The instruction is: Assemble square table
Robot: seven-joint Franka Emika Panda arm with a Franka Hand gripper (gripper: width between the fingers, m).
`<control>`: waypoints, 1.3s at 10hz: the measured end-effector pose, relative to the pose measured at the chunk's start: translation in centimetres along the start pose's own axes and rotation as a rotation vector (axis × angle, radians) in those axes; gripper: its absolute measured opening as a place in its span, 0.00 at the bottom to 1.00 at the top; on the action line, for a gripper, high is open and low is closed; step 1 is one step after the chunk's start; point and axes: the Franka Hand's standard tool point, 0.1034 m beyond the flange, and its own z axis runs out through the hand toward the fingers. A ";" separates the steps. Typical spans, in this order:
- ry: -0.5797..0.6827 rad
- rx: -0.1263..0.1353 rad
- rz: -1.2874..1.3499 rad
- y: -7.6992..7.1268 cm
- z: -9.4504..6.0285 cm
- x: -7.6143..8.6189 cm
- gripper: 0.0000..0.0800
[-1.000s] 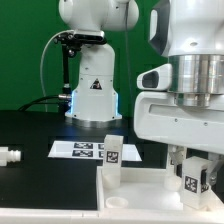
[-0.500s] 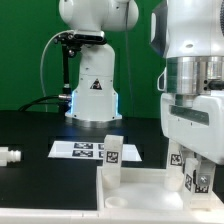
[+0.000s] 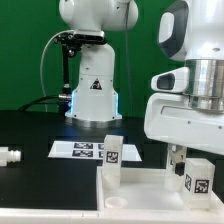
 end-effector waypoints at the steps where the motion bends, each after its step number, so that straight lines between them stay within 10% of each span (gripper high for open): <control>1: 0.000 0.000 -0.068 0.0 0.0 0.0 0.81; 4: 0.025 0.000 -0.567 -0.4 -0.9 1.0 0.81; 6: 0.023 -0.003 -0.529 -0.3 -0.7 0.9 0.81; 8: 0.022 -0.003 -0.490 -0.3 -0.7 0.9 0.45; 13: 0.001 -0.048 0.108 0.2 -0.7 0.6 0.36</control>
Offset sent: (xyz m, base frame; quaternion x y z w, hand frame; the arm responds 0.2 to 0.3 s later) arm 0.0143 0.0093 0.0194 0.0196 -0.0058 -0.4686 0.8832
